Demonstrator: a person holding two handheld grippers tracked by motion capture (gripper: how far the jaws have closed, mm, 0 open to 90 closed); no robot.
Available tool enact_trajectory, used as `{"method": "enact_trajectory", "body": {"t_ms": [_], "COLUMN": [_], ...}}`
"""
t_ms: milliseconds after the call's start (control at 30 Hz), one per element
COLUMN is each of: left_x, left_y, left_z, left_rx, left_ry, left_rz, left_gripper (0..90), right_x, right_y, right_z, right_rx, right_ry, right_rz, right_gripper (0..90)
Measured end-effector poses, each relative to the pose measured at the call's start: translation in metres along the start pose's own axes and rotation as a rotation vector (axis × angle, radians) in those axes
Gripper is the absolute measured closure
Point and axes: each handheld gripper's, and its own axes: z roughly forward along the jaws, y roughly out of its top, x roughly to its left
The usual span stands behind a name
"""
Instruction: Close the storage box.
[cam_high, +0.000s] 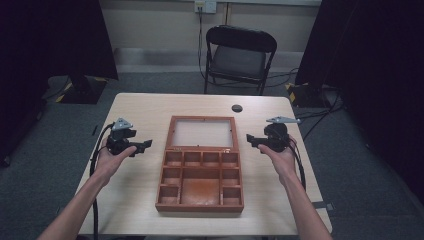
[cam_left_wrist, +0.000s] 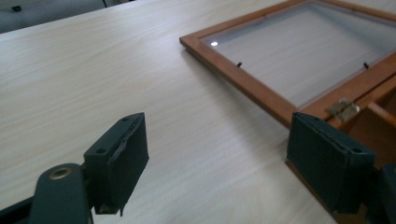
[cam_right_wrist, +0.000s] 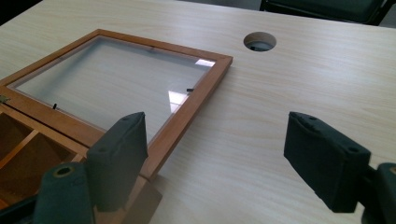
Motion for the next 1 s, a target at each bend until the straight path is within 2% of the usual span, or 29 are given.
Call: {"method": "enact_trajectory", "body": {"t_ms": [33, 100, 200, 333, 367, 400, 433, 467, 500, 567, 633, 667, 700, 800, 900, 1000], "left_x": [0.0, 0.003, 0.005, 0.015, 0.02, 0.02, 0.022, 0.022, 0.022, 0.019, 0.018, 0.015, 0.015, 0.01, 0.006, 0.002], "left_y": [0.0, 0.01, 0.017, 0.032, 0.037, 0.037, 0.04, 0.041, 0.041, 0.041, 0.039, 0.035, 0.035, 0.03, 0.029, 0.026], "left_z": [0.0, 0.007, 0.011, 0.018, 0.021, 0.021, 0.024, 0.027, 0.027, 0.033, 0.04, 0.048, 0.048, 0.061, 0.066, 0.073], "left_rx": [0.0, 0.012, 0.019, 0.003, -0.012, -0.012, -0.022, -0.02, -0.02, -0.006, 0.01, 0.028, 0.028, 0.046, 0.062, 0.075], "left_ry": [0.0, 0.001, 0.004, -0.009, -0.006, -0.006, -0.014, -0.002, -0.002, -0.005, -0.029, -0.044, -0.044, -0.088, -0.088, -0.103], "left_rz": [0.0, 0.001, -0.007, -0.039, -0.059, -0.059, -0.081, -0.075, -0.075, -0.059, -0.077, -0.088, -0.088, -0.124, -0.119, -0.133], "left_gripper": [20.2, 20.3, 20.7, 20.8, 20.8, 20.8, 20.8, 20.7, 20.7, 20.7, 20.8, 20.9, 20.9, 20.6, 20.7, 21.2], "right_x": [0.0, 0.002, 0.005, 0.007, 0.008, 0.008, 0.01, 0.01, 0.011, 0.009, 0.008, 0.008, 0.008, 0.007, 0.008, 0.009], "right_y": [0.0, 0.008, 0.018, 0.028, 0.033, 0.033, 0.037, 0.038, 0.038, 0.036, 0.035, 0.032, 0.032, 0.026, 0.023, 0.017], "right_z": [0.0, 0.01, 0.022, 0.033, 0.039, 0.039, 0.046, 0.048, 0.051, 0.058, 0.061, 0.067, 0.067, 0.08, 0.085, 0.092], "right_rx": [0.0, 0.013, 0.025, 0.028, 0.036, 0.036, 0.047, 0.039, 0.038, 0.05, 0.054, 0.062, 0.062, 0.097, 0.123, 0.159], "right_ry": [0.0, 0.009, 0.018, 0.029, 0.042, 0.042, 0.052, 0.052, 0.037, 0.058, 0.065, 0.078, 0.078, 0.08, 0.086, 0.101], "right_rz": [0.0, -0.003, -0.014, -0.023, -0.023, -0.023, -0.024, -0.029, -0.032, -0.024, -0.016, -0.009, -0.009, -0.01, -0.008, -0.012], "right_gripper": [20.9, 20.3, 18.8, 18.9, 19.6, 19.6, 22.5, 21.8, 20.6, 19.6, 18.4, 17.5, 17.5, 16.9, 16.6, 16.5]}}
